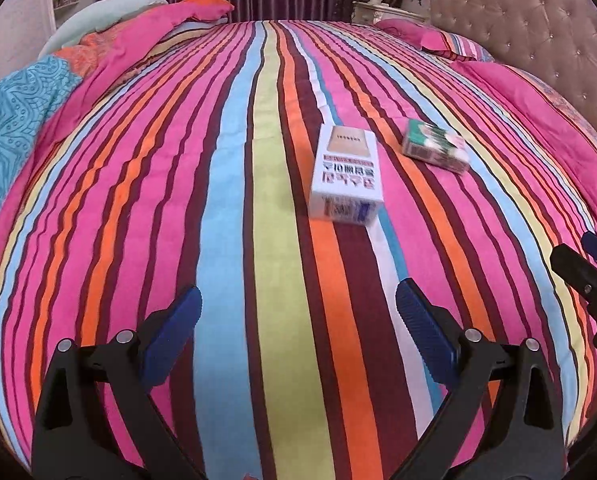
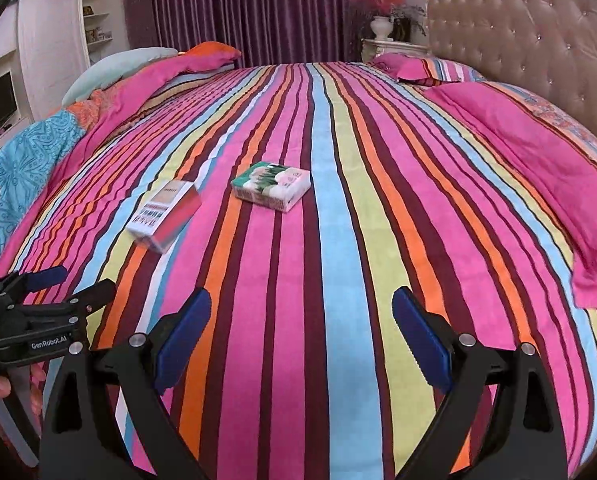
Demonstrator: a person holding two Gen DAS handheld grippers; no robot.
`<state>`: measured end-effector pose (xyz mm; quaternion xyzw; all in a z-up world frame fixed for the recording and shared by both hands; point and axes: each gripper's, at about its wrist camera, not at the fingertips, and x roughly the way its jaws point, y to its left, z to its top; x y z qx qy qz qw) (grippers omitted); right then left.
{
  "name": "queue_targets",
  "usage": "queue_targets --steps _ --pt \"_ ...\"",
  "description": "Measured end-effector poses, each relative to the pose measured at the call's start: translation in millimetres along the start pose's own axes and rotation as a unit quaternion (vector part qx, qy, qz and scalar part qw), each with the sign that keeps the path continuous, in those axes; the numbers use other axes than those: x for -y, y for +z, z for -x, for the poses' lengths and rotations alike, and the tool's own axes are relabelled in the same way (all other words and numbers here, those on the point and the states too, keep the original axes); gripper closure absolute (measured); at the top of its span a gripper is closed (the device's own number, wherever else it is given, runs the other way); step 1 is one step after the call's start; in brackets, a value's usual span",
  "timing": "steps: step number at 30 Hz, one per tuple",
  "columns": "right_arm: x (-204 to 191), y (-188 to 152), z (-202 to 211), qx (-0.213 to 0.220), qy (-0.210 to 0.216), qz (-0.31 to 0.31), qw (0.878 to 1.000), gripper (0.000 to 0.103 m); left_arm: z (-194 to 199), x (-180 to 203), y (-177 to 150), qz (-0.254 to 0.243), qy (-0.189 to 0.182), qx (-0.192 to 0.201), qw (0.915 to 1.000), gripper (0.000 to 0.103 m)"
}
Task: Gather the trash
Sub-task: 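Raise both tools from the wastebasket toward the two small boxes on the bed, then grasp the white COSNORI box with the left tool while the right grasps the green tissue pack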
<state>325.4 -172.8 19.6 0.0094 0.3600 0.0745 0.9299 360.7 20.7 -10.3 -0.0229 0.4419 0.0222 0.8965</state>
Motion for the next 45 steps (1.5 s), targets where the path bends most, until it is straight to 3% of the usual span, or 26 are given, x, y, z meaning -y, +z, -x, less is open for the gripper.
queue_targets --steps 15,25,33,45 --pt "-4.8 36.5 -67.8 -0.012 0.001 0.056 0.998 0.015 -52.0 9.2 44.9 0.006 -0.004 -0.003 1.0 0.008" --pt "-16.5 59.7 -106.0 -0.024 0.008 0.087 0.996 0.015 -76.4 12.3 58.2 -0.007 0.005 -0.008 0.9999 0.008" --pt "-18.4 73.1 -125.4 -0.041 0.007 0.099 0.994 0.015 -85.1 14.3 67.6 -0.009 0.028 -0.011 0.9995 0.008" --pt "-23.9 85.4 -142.4 -0.06 0.021 0.081 0.995 0.017 -93.1 11.1 75.6 0.001 0.026 -0.02 0.9994 0.008"
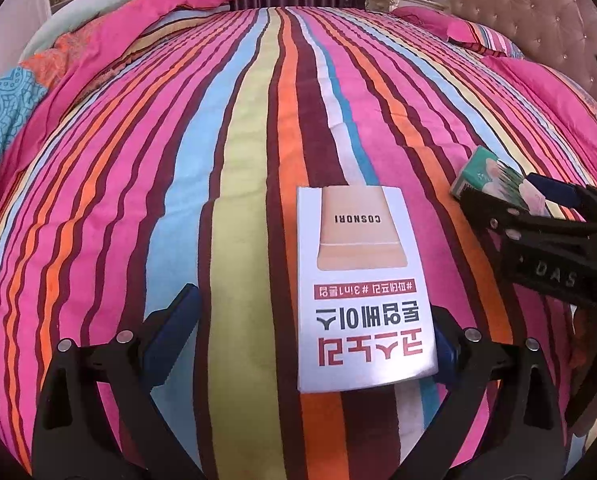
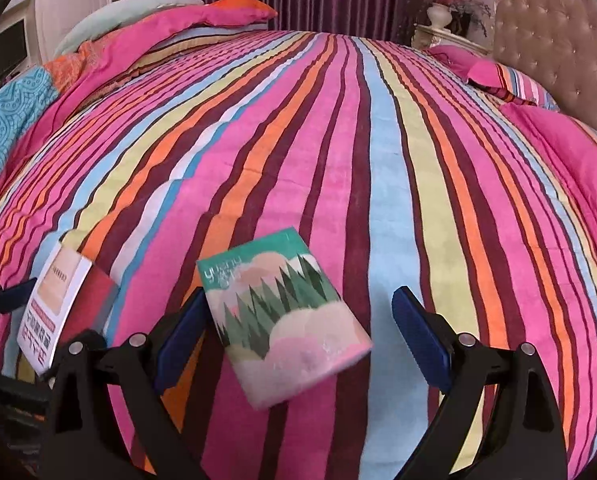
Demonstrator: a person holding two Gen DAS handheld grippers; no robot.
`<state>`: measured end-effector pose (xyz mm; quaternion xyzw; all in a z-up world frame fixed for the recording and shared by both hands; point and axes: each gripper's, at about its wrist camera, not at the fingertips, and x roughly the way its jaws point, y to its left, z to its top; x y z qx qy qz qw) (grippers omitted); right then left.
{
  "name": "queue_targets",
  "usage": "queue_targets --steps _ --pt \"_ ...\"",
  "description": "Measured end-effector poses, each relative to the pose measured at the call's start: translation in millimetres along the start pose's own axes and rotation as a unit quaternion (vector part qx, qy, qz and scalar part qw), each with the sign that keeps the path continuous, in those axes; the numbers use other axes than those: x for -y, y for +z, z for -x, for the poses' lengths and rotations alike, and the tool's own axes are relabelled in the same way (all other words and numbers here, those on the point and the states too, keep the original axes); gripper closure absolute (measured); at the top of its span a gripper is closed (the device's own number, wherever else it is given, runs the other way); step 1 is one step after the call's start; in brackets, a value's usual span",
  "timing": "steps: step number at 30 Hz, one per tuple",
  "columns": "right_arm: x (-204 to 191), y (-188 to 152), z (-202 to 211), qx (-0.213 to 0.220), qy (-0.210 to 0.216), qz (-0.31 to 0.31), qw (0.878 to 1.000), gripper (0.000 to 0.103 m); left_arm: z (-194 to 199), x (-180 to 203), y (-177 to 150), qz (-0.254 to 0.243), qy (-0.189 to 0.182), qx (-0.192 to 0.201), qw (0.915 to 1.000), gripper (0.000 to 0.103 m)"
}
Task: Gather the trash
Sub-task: 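Grasp the white COSNORI box with the left tool while the right grasps the green tissue pack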
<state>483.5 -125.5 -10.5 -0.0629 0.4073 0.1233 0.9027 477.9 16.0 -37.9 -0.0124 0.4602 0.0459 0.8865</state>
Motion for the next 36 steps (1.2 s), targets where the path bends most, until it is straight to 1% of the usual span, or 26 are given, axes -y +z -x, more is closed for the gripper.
queue_targets --steps 1,3,4,5,6,7,8,9,12,17,24,28,30,33,36 --pt "-0.8 0.6 -1.6 -0.003 0.0 -0.002 1.0 0.019 -0.3 0.1 0.3 0.0 -0.001 0.0 1.0 0.009" --pt "-4.0 0.3 -3.5 -0.011 0.007 -0.008 1.0 0.038 0.7 0.2 -0.1 0.0 -0.005 0.004 1.0 0.015" --pt "-5.5 -0.6 -1.8 -0.01 0.005 -0.011 1.0 0.042 2.4 0.4 -0.7 -0.002 -0.006 0.01 0.9999 0.024" --pt "-6.9 -2.1 0.4 -0.009 0.003 -0.014 1.0 0.045 4.2 0.0 -1.6 -0.004 -0.005 0.015 0.9999 0.033" --pt "-6.8 -3.3 2.6 -0.008 0.005 -0.017 1.0 0.047 5.7 -0.1 -2.3 -0.007 -0.007 0.02 0.9998 0.036" --pt "-6.9 -4.7 4.6 -0.007 0.007 -0.02 1.0 0.047 6.6 0.5 -3.0 -0.011 -0.011 0.021 0.9997 0.042" --pt "-6.8 -6.4 6.7 -0.007 0.007 -0.023 1.0 0.048 7.5 0.7 -3.3 -0.015 -0.011 0.023 0.9996 0.052" --pt "-6.1 -7.9 9.4 -0.006 0.007 -0.026 1.0 0.048 9.1 0.5 -3.7 -0.017 -0.013 0.025 0.9995 0.056" --pt "-3.8 -11.7 18.0 -0.004 0.003 -0.038 0.999 0.049 11.4 -0.3 -4.3 -0.017 -0.02 0.02 0.9994 0.056" --pt "1.8 -18.1 39.7 0.004 0.004 -0.066 0.998 0.05 21.2 -3.9 -7.4 -0.011 -0.043 0.018 0.9989 0.056" --pt "7.7 -34.6 72.6 0.005 0.013 -0.111 0.994 0.05 52.5 -7.7 -15.1 0.001 -0.059 0.024 0.998 0.056" --pt "9.1 -46.7 90.8 0.006 0.02 -0.134 0.991 0.05 71.9 -10.1 -22.5 -0.001 -0.058 0.03 0.9979 0.056" --pt "10.0 -53.6 99.9 0.006 0.021 -0.146 0.989 0.05 81.7 -14.6 -26.8 0.001 -0.05 0.035 0.9982 0.056" --pt "10.9 -63.1 112.4 0.007 0.021 -0.16 0.987 0.05 95.4 -21.5 -34.5 0.004 -0.048 0.035 0.9982 0.056" --pt "8.6 -72.5 125.0 0.008 0.02 -0.164 0.986 0.05 107.3 -28.5 -45.4 0.005 -0.044 0.034 0.9985 0.056"
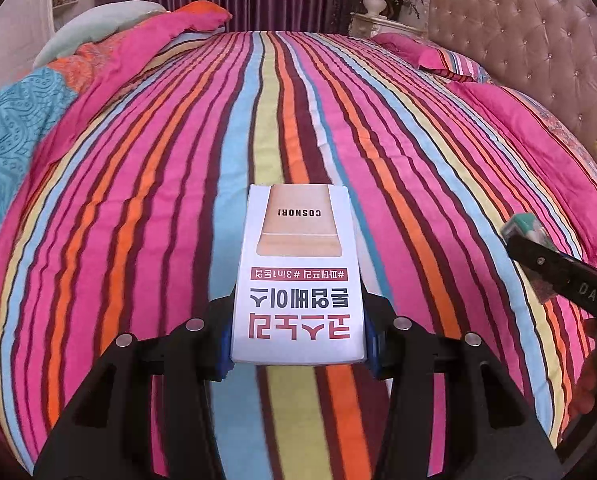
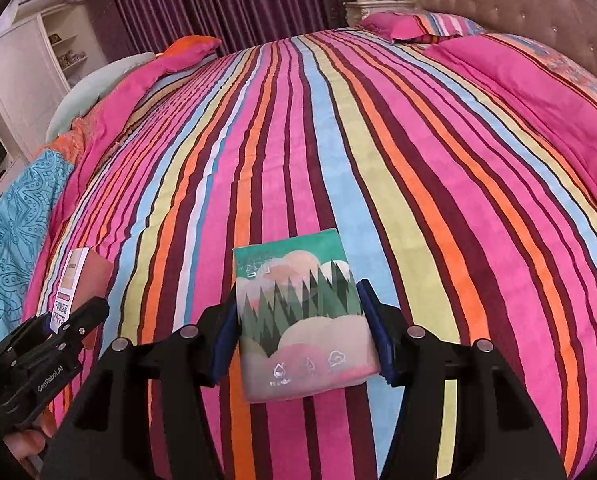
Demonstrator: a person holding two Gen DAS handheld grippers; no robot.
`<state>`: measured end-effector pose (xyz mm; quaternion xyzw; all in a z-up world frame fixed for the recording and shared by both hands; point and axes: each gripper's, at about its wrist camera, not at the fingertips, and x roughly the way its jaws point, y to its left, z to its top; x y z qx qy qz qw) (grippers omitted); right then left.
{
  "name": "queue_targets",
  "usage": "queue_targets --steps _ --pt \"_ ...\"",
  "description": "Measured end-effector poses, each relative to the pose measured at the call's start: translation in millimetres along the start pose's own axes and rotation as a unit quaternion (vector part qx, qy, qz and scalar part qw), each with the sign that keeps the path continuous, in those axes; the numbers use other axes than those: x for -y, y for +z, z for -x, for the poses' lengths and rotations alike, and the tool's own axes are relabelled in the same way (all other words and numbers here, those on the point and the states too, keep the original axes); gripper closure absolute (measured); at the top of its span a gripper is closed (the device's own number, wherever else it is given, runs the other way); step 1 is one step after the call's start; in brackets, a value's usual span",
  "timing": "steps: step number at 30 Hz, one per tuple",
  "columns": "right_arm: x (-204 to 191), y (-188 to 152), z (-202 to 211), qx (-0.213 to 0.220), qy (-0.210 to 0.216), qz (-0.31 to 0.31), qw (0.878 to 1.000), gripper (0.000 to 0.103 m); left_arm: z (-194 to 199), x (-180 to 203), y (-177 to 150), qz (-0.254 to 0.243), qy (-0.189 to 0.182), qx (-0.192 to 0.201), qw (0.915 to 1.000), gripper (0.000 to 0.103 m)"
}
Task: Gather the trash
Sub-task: 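Grasp the white COSNORI box with the left tool while the right grasps the green tissue pack, then carry the white box and green tissue pack down over the wastebasket with both tools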
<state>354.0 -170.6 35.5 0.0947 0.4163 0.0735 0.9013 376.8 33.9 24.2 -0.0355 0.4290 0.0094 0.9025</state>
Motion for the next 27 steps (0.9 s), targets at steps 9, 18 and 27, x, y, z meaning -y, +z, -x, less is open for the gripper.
queue_targets --steps 9,18,27 --pt "6.8 -31.3 31.6 0.002 0.0 -0.019 1.0 0.05 35.3 -12.0 -36.5 0.001 0.004 -0.006 1.0 0.056" --pt "3.4 -57.0 65.1 0.012 0.004 -0.024 1.0 0.05 64.7 -12.3 -68.3 -0.002 0.0 -0.006 1.0 0.056" --pt "-2.9 -85.0 100.0 0.021 0.013 -0.022 0.999 0.05 97.0 -12.4 -104.6 -0.007 -0.008 -0.006 0.9999 0.056"
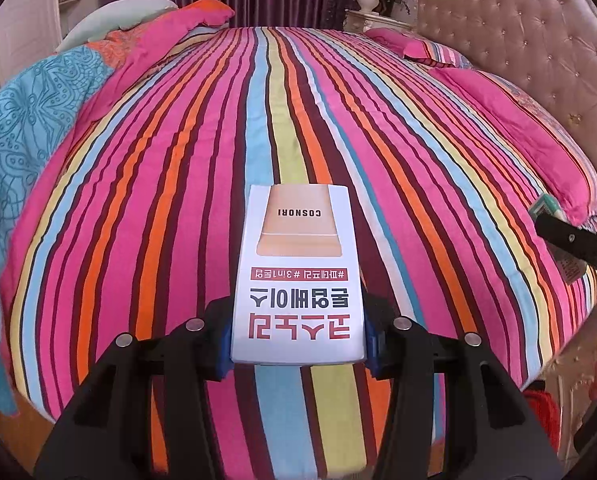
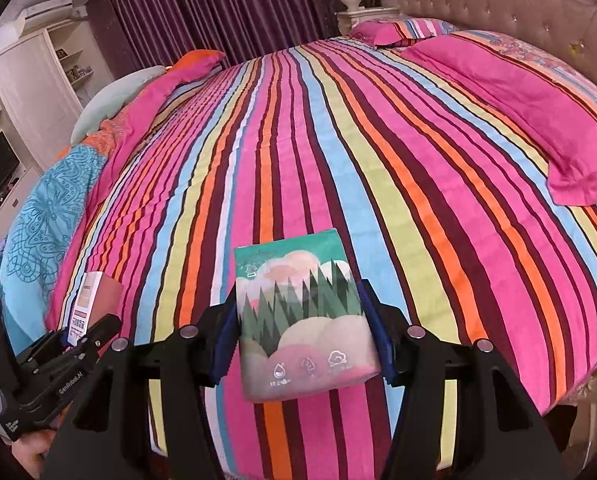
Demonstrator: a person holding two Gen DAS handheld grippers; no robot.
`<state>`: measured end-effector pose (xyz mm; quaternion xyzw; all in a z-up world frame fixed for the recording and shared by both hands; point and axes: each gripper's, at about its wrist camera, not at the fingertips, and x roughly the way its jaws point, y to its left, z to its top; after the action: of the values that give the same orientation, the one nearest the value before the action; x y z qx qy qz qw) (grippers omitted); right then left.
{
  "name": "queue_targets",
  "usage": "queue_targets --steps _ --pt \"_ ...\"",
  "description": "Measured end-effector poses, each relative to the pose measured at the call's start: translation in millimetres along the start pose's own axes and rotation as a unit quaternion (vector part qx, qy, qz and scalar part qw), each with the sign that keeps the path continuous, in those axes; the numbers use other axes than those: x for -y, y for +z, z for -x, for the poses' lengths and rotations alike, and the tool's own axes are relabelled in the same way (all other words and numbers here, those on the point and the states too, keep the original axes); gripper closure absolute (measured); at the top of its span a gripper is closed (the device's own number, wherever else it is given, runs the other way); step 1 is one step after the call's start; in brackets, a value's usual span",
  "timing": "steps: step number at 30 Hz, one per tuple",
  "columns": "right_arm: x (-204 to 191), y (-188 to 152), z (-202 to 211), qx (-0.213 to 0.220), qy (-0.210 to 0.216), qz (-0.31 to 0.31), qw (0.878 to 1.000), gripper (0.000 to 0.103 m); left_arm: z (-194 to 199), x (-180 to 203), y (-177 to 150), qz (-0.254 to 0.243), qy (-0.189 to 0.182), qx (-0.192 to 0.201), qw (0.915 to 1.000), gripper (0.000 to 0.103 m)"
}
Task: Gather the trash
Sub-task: 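Carry the white box and green tissue pack down over the wastebasket with both tools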
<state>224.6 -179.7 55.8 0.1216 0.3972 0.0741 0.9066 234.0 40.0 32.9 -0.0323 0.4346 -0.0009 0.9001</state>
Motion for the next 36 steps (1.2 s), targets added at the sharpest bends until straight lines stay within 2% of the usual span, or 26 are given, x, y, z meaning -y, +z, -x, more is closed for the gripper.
queue_targets --steps 11,18,24,31,36 --pt "-7.6 -46.4 31.6 -0.011 0.016 0.003 1.0 0.05 39.4 -3.3 -57.4 -0.018 0.002 -0.002 0.9998 0.056" --pt "-14.6 -81.3 52.6 -0.026 0.031 0.0 0.999 0.05 60.4 2.4 -106.3 -0.031 -0.012 -0.014 0.9993 0.056" --pt "-22.1 -105.8 62.6 -0.04 0.04 0.003 0.998 0.05 74.8 2.8 -135.8 -0.043 -0.015 -0.019 0.9988 0.056" --pt "-37.3 -136.7 68.7 -0.065 0.052 0.008 0.997 0.05 88.6 -1.2 -170.5 -0.049 -0.021 -0.036 0.9979 0.056" --pt "-45.6 -169.2 57.8 -0.108 0.062 0.004 0.992 0.05 83.2 -1.5 -194.0 -0.041 -0.031 -0.065 0.9966 0.056"
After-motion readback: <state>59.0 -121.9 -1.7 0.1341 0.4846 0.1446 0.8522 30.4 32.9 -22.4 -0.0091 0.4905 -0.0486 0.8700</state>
